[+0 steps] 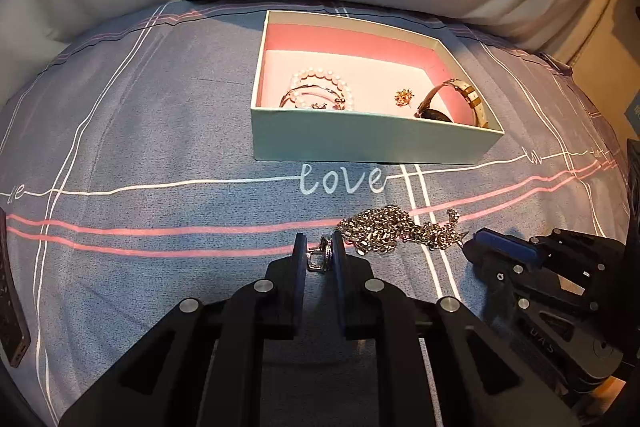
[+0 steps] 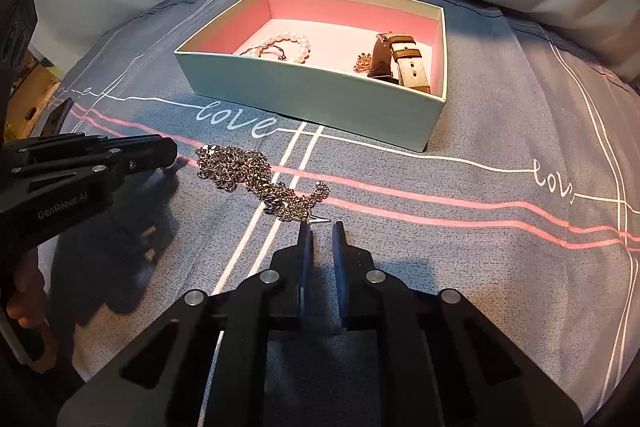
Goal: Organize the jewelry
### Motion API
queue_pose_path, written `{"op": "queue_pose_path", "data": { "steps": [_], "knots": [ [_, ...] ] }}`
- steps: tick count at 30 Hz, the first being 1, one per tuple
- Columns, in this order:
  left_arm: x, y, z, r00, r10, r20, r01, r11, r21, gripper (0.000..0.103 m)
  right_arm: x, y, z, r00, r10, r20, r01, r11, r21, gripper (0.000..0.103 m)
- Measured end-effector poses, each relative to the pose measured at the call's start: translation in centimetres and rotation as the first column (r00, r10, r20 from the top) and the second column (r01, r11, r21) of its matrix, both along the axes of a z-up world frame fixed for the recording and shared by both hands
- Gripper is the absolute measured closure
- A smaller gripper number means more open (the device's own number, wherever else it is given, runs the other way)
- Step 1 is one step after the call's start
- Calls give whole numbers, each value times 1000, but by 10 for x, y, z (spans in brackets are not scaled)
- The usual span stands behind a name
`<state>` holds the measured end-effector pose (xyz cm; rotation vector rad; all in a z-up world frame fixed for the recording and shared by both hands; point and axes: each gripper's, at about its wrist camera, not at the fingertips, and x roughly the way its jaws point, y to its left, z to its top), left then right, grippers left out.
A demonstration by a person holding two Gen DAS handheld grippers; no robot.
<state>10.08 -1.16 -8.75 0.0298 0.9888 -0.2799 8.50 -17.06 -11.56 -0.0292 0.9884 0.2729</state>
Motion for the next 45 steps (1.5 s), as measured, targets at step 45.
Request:
{"op": "queue_pose_path", "data": {
  "steps": [45],
  "knots": [
    [110, -24, 69, 995, 70, 71, -65, 995, -69, 66, 110, 9, 61, 994, -31, 105, 37, 998, -49, 87]
  ]
}}
